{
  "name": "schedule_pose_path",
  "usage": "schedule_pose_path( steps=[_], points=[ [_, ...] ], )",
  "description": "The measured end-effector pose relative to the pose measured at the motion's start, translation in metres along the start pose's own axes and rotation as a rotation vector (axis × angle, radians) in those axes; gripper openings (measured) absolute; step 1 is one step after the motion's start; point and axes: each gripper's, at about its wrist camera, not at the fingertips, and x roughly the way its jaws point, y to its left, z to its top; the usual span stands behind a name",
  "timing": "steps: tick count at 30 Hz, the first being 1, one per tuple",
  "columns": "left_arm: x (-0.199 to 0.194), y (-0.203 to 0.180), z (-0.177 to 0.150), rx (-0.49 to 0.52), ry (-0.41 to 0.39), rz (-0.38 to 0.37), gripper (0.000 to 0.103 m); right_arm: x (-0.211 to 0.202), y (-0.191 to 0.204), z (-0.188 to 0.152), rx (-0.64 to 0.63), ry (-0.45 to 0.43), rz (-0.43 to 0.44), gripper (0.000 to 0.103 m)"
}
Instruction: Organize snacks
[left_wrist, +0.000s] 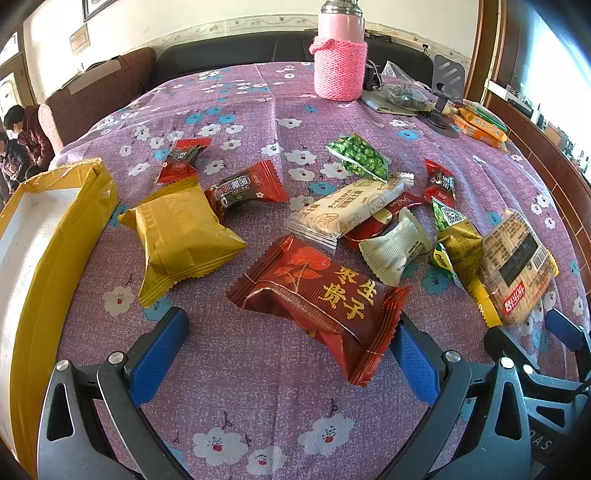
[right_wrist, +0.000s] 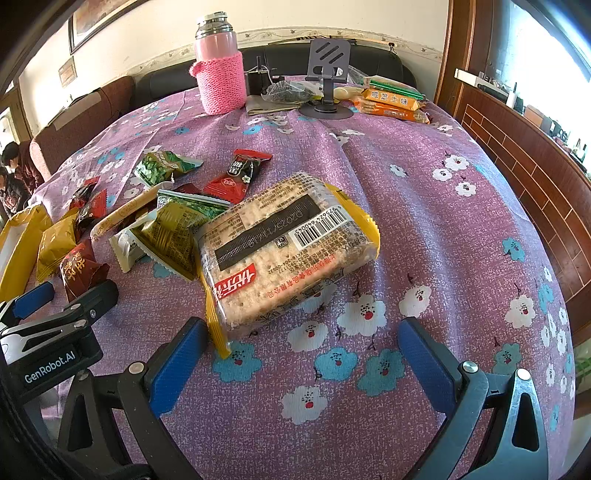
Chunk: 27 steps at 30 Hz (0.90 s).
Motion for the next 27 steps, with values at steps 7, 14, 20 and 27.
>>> schedule_pose_path(
  steps=[7, 14, 20, 27],
  points=[
    [0.001, -0.002, 0.004, 0.027, 0.039, -0.012, 0.103, 0.0, 0.0, 0.0, 0.0, 0.0, 0.0, 0.103],
    [-0.003, -0.002, -0.003, 0.095, 0.055, -0.064, 0.103, -0.001, 0.0, -0.001, -0.001, 0.002, 0.01, 0.103],
    [-0.024, -0.002, -0.021, 0.119, 0.049, -0.158, 0.1, -0.002, -0.002, 0.001, -0.012, 0.015, 0.018, 0.103],
    [-0.086, 0.015, -0.034, 0.099, -0.161, -0.251, 0.099, -0.002, -0.001, 0.0, -0.032, 0.042, 0.028, 0.103]
  ],
)
